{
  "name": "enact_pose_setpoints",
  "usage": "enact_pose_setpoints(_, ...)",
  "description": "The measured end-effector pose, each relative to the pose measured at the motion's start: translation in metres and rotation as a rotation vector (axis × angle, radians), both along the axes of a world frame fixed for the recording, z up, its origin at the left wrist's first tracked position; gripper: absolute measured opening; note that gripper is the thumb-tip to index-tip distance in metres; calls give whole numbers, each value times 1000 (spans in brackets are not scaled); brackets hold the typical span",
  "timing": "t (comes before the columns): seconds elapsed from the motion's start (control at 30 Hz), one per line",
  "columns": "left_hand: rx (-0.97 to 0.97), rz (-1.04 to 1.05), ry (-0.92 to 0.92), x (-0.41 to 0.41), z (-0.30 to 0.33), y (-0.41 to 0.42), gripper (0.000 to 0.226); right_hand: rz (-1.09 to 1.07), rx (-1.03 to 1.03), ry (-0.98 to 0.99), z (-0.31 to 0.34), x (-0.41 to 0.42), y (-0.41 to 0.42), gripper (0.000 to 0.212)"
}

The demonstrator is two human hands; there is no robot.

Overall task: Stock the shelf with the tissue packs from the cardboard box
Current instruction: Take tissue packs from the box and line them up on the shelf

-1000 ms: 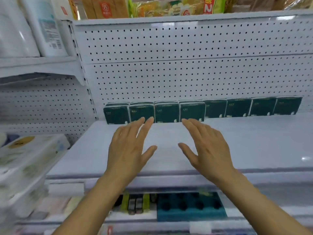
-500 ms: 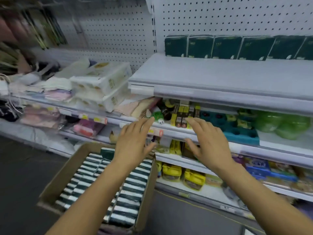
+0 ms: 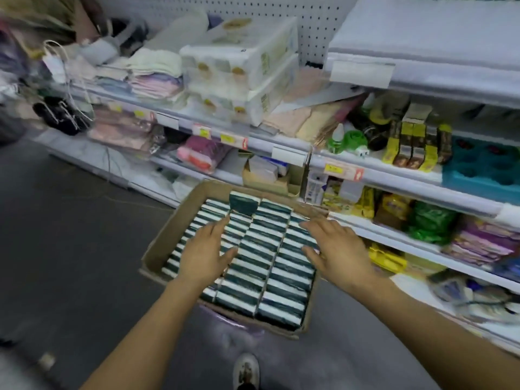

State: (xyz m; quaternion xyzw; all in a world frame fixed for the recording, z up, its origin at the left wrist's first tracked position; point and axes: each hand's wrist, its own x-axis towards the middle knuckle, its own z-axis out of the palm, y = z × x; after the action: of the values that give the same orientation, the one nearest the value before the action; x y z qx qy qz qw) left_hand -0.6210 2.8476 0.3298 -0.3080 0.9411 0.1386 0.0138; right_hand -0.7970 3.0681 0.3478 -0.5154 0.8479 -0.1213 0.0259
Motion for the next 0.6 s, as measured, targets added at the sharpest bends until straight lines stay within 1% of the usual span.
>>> enact_pose_setpoints(0.1, 69, 48, -68, 18, -24, -51, 63, 19, 51, -67, -24, 20, -49, 44)
enact_pose_setpoints(0.23, 180, 63, -129, 30, -65, -106, 55, 41, 138, -156, -62, 40, -114, 43)
enact_pose_setpoints(0.4, 301, -58, -121, 31, -118, -145, 30, 65, 232, -215, -118, 53, -177, 39)
enact_pose_setpoints(0.47, 325, -113, -102, 28, -136, -153, 29, 78, 278, -220, -138, 54, -195, 40)
enact_pose_setpoints(0.6, 342, -157, -59, 19, -160, -165, 36, 89, 368, -187, -169, 53, -219, 46)
